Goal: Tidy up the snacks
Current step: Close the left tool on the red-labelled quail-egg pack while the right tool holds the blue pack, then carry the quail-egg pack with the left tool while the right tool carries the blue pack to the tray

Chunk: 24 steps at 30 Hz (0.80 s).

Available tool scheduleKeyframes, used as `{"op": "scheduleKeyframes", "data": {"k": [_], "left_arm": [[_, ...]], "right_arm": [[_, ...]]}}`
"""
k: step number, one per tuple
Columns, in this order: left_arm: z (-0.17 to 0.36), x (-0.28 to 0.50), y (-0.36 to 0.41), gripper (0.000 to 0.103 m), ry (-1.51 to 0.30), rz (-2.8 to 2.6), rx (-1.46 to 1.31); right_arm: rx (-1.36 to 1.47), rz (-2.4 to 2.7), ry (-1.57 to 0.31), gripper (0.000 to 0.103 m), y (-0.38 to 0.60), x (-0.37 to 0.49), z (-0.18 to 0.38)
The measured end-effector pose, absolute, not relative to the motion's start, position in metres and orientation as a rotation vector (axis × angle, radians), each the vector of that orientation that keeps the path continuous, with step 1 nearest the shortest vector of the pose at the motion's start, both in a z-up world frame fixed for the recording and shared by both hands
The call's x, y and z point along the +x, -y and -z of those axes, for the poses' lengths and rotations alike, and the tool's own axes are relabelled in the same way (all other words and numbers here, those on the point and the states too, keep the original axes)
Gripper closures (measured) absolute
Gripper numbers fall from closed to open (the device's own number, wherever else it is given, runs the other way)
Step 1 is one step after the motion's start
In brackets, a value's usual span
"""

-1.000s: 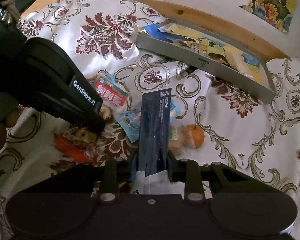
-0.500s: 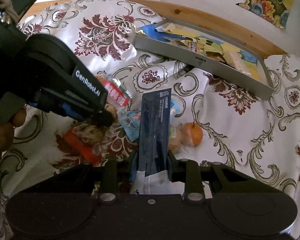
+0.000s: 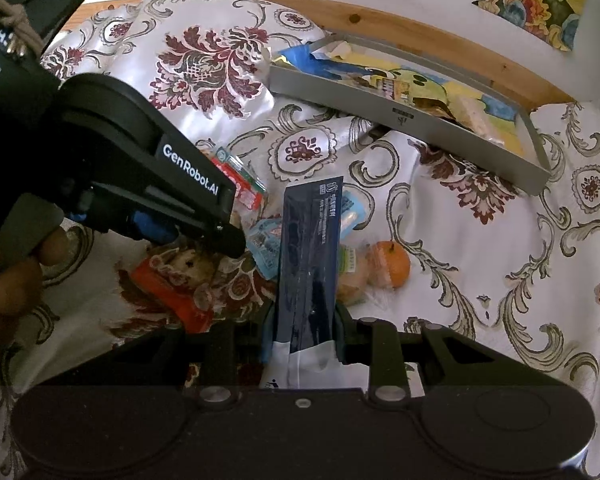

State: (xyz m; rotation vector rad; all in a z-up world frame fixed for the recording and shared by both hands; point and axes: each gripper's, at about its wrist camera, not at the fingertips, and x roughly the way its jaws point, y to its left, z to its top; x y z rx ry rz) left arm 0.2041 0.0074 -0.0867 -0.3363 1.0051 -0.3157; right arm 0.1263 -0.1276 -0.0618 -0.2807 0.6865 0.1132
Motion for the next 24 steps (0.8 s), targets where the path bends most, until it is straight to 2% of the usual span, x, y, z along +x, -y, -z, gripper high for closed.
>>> {"op": "scheduleKeyframes", "data": {"k": [8,10,12,24], "left_arm": [[0.093,0.204,0.002,0.067,-1.022,0.320,-0.246],[0.092,0.203,0.009,0.073,-1.019,0.302,-0.168],[0.090,0.200,0.013,0.074,-1.013,0.292,-0.135],[0.070,0.184,-0.001,0.079,-0.967,0.244,-0.215]], "right_arm": [[-0.272,-0.108,-0.693,0.072,0.129,0.127,0.063],[-0.283,-0.108,-0.686,0.072,0.129,0.126,0.062],[-0.314,-0.103,-0.669,0.072,0.125,0.124,0.062],[-0.428,-0.076,-0.586,0.073,0.118,0.115,0.055]]}}
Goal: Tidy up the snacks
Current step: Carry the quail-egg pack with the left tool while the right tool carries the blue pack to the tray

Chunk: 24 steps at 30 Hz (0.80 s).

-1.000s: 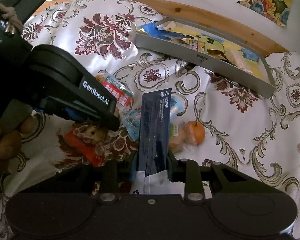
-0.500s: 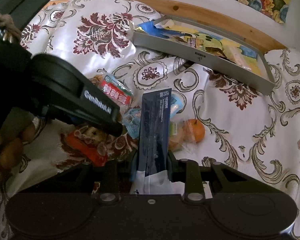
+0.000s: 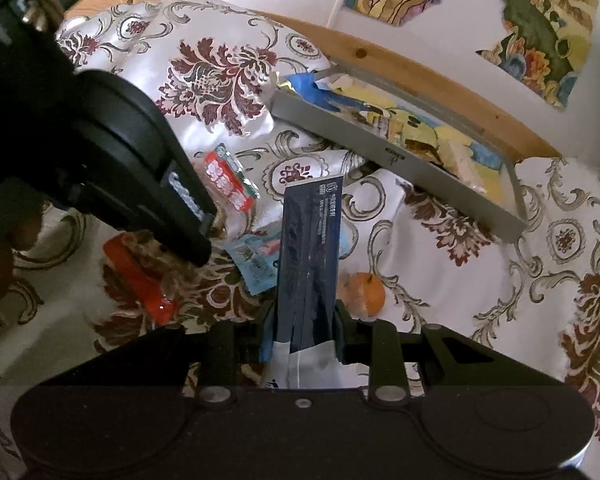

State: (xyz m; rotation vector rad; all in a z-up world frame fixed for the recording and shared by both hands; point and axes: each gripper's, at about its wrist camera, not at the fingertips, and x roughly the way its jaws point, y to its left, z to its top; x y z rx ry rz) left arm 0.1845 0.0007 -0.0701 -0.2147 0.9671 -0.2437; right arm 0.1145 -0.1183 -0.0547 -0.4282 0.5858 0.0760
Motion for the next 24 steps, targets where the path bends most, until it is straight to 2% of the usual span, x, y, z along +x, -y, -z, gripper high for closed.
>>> {"op": "scheduleKeyframes", "data": {"k": [24], "left_arm": [[0.034,0.178,-0.011,0.081,-0.819,0.295,-0.374]], "right_arm": [[-0.483,-0.034,-0.414,0.073,0.119,0.104,0.025]]}}
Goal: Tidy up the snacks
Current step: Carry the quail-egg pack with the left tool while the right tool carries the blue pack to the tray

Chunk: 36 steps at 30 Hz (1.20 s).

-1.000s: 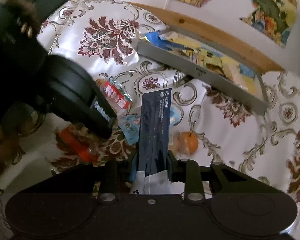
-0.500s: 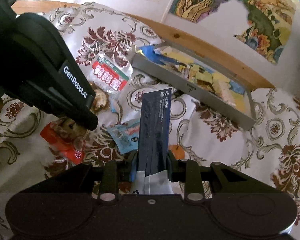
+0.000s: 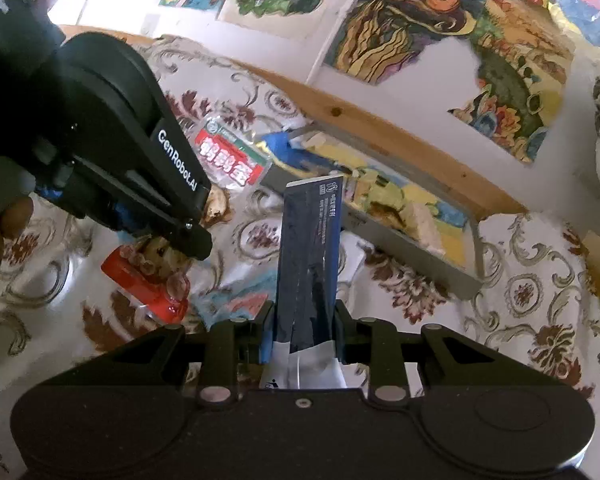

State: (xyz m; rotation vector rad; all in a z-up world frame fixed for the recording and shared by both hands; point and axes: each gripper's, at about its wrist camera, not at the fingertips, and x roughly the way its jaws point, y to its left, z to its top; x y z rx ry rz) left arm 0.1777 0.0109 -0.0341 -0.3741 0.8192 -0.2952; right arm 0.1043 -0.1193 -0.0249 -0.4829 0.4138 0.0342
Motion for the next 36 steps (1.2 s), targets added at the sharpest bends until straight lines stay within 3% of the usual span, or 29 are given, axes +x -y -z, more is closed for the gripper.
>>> {"op": "scheduleKeyframes", "data": {"k": [19,36], "left_arm": [[-0.042,0.303,0.039,0.081,-0.641,0.351,-0.282],[-0.001,0.420,0.065,0.081,-0.747,0.293,-0.282]], "right_arm": [[-0.531,-0.016,-0.277,0.073,0.175,0.230,-0.046],[-0.422,-0.028,-0.377,0.073,0.205,0.354,-0.010]]}}
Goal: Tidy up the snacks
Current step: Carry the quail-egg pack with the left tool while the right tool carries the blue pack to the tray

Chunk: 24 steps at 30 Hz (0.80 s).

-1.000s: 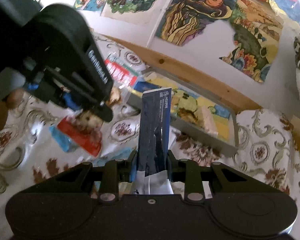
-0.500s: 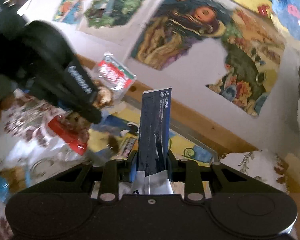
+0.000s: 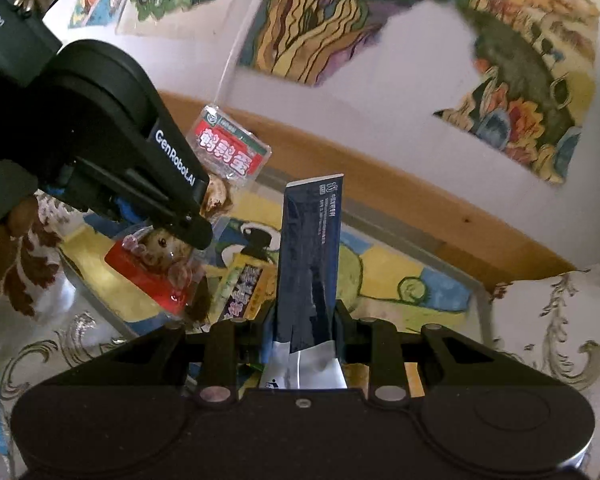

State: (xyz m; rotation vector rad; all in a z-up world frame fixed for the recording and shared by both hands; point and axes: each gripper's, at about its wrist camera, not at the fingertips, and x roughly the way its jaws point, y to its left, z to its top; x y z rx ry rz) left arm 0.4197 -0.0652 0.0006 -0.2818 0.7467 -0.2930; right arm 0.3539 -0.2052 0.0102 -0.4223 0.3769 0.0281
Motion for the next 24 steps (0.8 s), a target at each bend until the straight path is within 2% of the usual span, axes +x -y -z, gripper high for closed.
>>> {"op": "scheduleKeyframes", "data": {"k": [18,21,24], "left_arm": [[0.023,0.446,0.064,0.078,-0.836,0.198,-0.258],[0.023,0.443,0.065,0.070,-0.835,0.170,-0.233],[0.020,0.440,0.065,0.053,-0.833,0.162,-0.221]], "right_arm": [[-0.299,-0.053,-0.468,0.071,0.209,0.383,0.007],[-0.293,-0.054,-0.465,0.069,0.209,0.382,0.007],[-0.285,-0.053,-0.457,0.065,0.211,0.380,0.004]]}}
